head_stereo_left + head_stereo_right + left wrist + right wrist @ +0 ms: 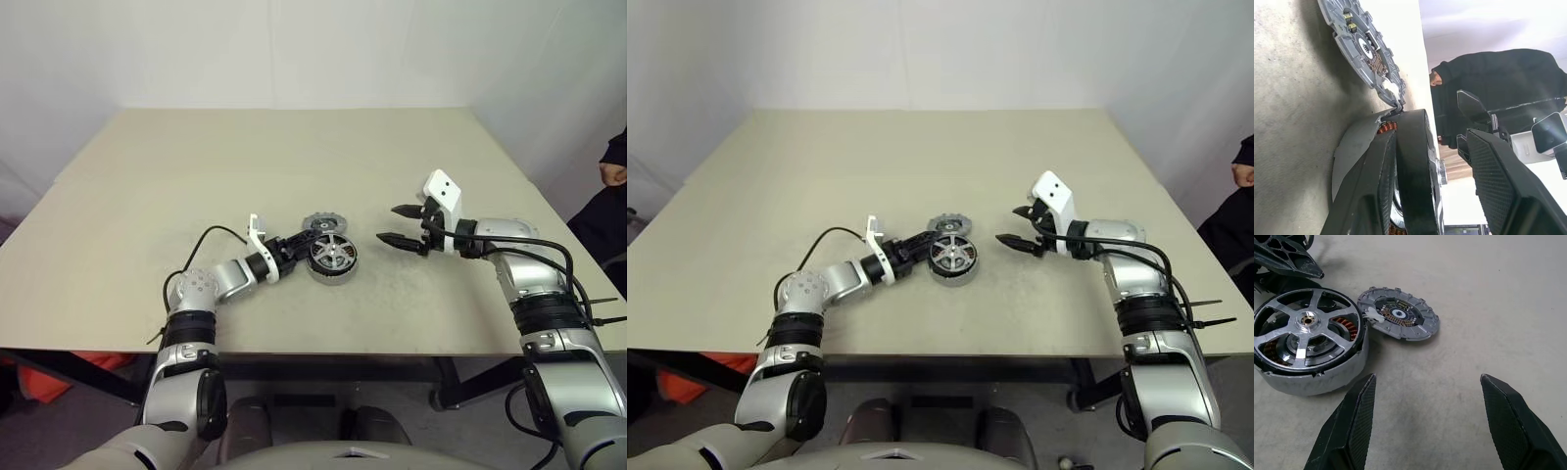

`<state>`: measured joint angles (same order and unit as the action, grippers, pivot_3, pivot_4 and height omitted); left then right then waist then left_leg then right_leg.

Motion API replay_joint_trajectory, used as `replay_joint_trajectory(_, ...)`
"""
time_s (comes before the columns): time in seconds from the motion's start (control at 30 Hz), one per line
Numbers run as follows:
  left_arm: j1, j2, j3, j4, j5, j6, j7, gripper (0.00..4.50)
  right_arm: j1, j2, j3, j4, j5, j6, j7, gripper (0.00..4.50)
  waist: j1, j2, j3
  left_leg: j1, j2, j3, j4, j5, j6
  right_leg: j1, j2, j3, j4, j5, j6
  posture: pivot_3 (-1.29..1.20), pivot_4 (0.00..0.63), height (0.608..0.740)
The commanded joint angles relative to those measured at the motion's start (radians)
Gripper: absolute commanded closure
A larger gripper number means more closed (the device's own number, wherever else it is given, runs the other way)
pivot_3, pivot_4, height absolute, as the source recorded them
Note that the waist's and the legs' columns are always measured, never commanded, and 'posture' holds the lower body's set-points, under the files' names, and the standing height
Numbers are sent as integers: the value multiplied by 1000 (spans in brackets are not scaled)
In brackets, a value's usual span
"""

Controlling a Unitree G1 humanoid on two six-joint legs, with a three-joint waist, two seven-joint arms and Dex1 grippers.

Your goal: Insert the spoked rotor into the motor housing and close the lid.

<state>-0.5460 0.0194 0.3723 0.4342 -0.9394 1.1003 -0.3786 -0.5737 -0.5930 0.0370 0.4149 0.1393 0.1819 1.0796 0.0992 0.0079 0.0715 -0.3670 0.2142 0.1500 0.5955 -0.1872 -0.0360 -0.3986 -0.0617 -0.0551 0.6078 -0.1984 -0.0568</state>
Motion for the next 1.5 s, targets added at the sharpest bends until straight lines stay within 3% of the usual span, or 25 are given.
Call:
replay_joint_trajectory(0.03,-9,11,29,-66,-35,-11,-13,2130,-27,3,-5,-27,22,-13,11,672,-2,0,0,0,0,0,0,0,0,0,0,0,0,0,0,0,0,740)
replay_joint_trajectory(0.53,30,12,50,-164,-91,-12,-40,2130,-25,18,3,-42,36,-9,24,672,0,0,0,-2,0,0,0,0,0,-2,0,0,0,0,0,0,0,740)
replay_joint_trajectory(1.07,9,10,117,-9,-11,-111,137,2130,-32,23,8,-33,24,-18,14,672,0,0,0,-1,0,0,0,0,0,-1,0,0,0,0,0,0,0,740)
replay_joint_trajectory(1.23,43,27,93,-98,25,-209,83,2130,-30,24,11,-29,23,-20,11,672,-5,0,0,0,0,0,0,0,0,0,0,0,0,-3,5,0,0,740)
replay_joint_trajectory(1.5,74,3,79,-166,0,-285,15,2130,-29,27,15,-29,21,-19,8,672,4,0,0,-2,-1,0,0,-1,1,-1,-2,0,-1,0,1,0,0,740)
